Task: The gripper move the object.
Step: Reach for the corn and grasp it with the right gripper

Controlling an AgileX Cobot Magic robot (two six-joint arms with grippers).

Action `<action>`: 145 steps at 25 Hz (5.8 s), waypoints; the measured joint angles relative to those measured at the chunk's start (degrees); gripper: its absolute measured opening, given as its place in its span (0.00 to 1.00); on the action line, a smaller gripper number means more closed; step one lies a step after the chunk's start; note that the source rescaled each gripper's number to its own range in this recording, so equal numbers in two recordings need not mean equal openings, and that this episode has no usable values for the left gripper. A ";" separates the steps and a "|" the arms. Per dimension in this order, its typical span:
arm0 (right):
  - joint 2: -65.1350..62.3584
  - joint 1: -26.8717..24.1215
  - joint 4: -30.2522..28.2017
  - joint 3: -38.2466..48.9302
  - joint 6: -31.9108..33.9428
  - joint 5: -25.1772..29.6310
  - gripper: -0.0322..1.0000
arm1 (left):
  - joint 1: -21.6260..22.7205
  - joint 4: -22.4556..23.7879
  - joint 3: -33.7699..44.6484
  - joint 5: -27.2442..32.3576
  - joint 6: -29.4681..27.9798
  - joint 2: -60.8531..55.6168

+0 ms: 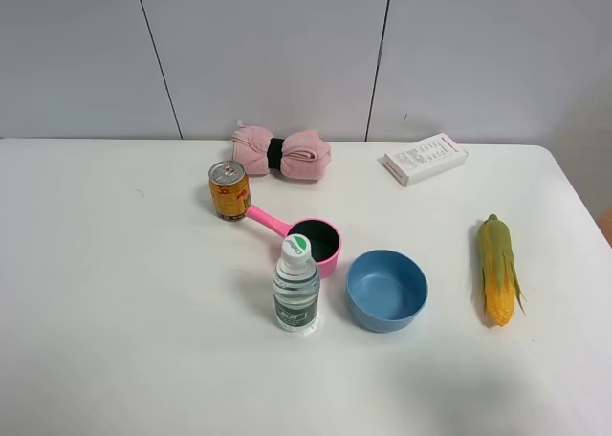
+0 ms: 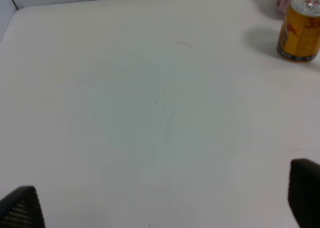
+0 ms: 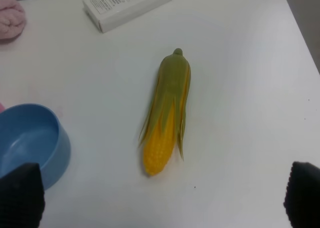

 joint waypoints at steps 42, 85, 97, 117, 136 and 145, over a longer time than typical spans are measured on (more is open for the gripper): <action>0.00 0.00 -1.20 0.00 0.00 0.00 1.00 | 0.00 0.00 0.00 0.00 0.00 0.00; 72.50 -11.49 13.08 -32.64 -12.54 1.39 0.81 | 0.00 0.00 0.00 0.00 0.00 0.00; 84.71 -14.00 14.59 -32.64 -21.82 -5.19 0.80 | 0.00 0.00 0.00 0.00 0.00 0.00; 99.79 -18.94 17.32 -32.64 -25.52 -12.51 0.80 | 0.00 0.00 0.00 0.00 0.00 0.00; 111.59 -14.01 17.37 -32.64 -22.99 -18.50 0.44 | 0.00 0.00 0.00 0.00 0.00 0.00; 111.60 -14.01 17.37 -32.64 -22.93 -18.39 0.03 | 0.00 0.00 0.00 0.00 0.00 0.00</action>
